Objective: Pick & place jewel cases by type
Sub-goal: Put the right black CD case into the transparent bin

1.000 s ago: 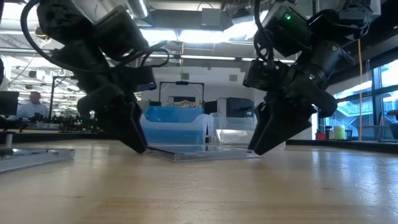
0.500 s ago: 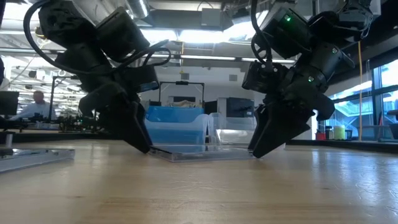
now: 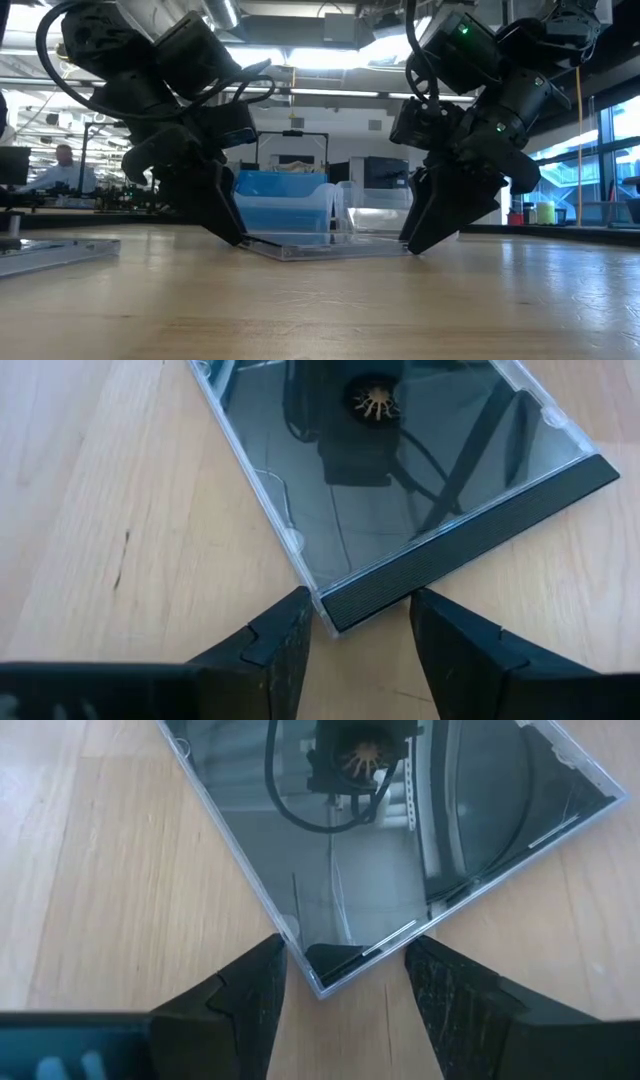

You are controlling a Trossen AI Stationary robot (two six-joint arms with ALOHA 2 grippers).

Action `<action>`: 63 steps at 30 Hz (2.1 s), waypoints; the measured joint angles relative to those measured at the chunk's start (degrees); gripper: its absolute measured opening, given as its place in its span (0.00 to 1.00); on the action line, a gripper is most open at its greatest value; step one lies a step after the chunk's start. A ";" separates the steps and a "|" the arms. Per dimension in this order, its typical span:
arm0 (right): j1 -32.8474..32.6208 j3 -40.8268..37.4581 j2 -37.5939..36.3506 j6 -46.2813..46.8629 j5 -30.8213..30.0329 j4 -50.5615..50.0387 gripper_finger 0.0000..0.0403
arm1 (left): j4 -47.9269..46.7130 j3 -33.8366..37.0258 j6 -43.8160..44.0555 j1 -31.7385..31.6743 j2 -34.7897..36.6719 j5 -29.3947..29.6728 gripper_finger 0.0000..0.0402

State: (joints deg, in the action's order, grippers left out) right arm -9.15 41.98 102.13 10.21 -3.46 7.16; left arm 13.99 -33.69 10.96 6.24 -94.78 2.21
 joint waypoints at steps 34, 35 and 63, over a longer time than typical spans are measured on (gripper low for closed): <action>0.04 -0.02 0.00 0.21 0.17 0.26 0.52 | -1.03 0.00 -2.19 0.11 4.59 -2.08 0.39; 0.04 -0.02 0.00 0.19 0.17 0.26 0.52 | -1.01 0.00 -2.14 0.09 4.59 -2.33 0.39; 0.00 -0.02 0.07 -0.06 -0.98 0.42 0.52 | 4.73 -0.24 9.37 -1.48 5.44 -16.18 0.37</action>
State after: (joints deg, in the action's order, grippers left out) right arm -9.15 41.95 102.19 10.15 -4.45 7.57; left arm 18.72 -33.93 20.33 4.76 -89.34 -13.97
